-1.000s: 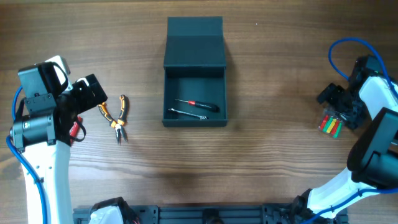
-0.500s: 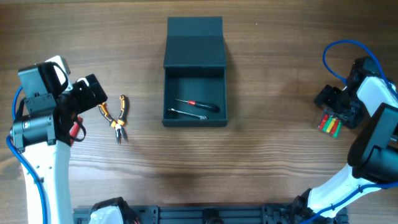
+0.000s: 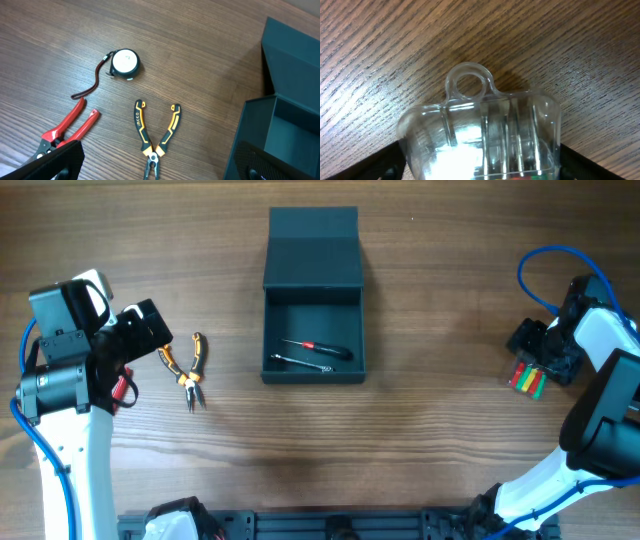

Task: Pack container

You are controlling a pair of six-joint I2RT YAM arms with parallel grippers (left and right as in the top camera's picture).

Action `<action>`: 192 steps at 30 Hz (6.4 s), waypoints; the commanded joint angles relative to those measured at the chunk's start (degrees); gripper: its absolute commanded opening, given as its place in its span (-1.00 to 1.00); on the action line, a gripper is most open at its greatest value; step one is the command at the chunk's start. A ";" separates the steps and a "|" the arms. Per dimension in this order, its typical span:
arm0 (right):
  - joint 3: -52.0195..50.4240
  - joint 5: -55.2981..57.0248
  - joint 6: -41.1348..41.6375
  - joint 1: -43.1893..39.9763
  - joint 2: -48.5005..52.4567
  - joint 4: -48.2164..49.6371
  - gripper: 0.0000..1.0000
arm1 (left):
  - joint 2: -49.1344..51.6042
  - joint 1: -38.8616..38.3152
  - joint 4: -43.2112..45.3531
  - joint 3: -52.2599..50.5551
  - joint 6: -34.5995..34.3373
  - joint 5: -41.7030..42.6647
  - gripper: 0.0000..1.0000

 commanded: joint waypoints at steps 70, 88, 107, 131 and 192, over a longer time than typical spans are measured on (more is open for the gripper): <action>30.32 -20.48 -55.34 58.55 -3.89 -6.99 -0.92 | -0.85 -0.22 -2.40 1.14 1.11 -0.37 0.99; 30.21 -20.46 -55.95 59.01 14.43 -7.58 -0.91 | -0.85 -0.22 -1.99 1.14 1.11 -0.37 0.99; 30.27 -18.23 -48.76 58.90 13.66 -6.99 0.99 | -0.85 -0.22 -2.95 1.14 1.11 -0.35 0.99; 39.87 -9.27 -9.60 23.89 -20.11 -15.21 1.00 | 11.58 -10.78 -12.20 5.40 5.31 3.93 1.00; 37.31 -9.29 -9.51 20.28 7.52 -17.62 1.00 | 45.57 -10.78 -1.90 4.85 5.57 -5.49 0.30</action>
